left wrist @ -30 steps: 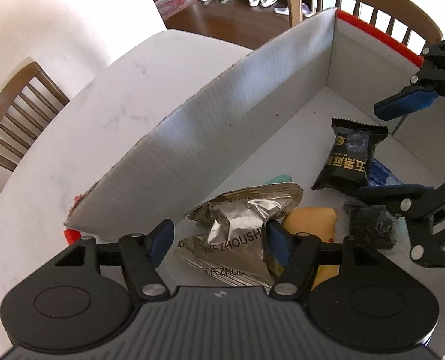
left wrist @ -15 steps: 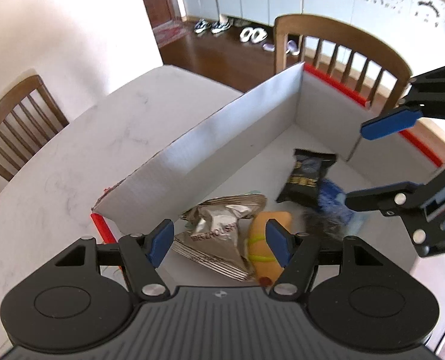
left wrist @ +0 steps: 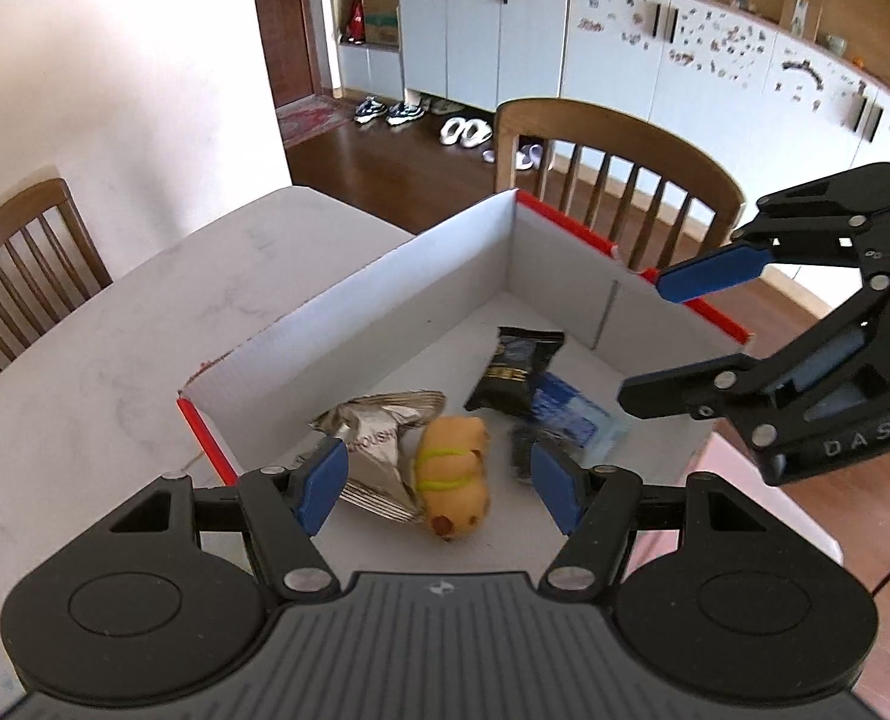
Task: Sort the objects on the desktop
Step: 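Open both tools releasing the packet and wrapper, then lift out of the box, then move both open tools back over the table toward the remaining items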
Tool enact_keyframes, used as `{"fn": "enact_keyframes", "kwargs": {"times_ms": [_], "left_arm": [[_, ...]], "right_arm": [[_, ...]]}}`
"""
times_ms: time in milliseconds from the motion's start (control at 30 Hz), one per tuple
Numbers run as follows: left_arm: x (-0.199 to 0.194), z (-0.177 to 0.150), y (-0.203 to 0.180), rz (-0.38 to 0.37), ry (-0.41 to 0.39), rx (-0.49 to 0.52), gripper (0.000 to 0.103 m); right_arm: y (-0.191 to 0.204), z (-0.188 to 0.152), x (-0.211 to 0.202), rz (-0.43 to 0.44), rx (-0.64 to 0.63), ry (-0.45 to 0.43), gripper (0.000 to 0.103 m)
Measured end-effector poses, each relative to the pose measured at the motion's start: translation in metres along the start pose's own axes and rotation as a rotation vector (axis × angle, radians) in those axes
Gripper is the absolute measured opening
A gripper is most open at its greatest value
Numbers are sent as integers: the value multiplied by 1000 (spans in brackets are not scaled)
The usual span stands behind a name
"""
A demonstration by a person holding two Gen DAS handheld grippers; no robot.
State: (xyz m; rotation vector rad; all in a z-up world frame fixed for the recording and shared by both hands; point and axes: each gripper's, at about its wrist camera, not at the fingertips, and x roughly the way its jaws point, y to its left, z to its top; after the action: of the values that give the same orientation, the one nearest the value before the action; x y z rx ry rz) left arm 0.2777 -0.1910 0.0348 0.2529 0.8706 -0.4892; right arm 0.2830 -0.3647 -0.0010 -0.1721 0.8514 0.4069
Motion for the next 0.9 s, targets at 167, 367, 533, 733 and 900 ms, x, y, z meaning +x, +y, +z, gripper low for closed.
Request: {"fn": "enact_keyframes", "kwargs": {"times_ms": [167, 367, 533, 733, 900], "left_arm": [[-15, -8, -5, -32, -33, 3, 69], [-24, -17, -6, -56, -60, 9, 78], [-30, -26, -1, -121, -85, -3, 83], [-41, -39, 2, -170, -125, -3, 96], [-53, -52, 9, -190, -146, -27, 96]], "right_arm": [[10, -4, -10, -22, 6, -28, 74], [17, -11, -21, -37, 50, -67, 80], [21, -18, -29, -60, 90, -79, 83], [29, -24, -38, -83, 129, -98, 84], [42, -25, -43, -90, 157, -116, 84]]}}
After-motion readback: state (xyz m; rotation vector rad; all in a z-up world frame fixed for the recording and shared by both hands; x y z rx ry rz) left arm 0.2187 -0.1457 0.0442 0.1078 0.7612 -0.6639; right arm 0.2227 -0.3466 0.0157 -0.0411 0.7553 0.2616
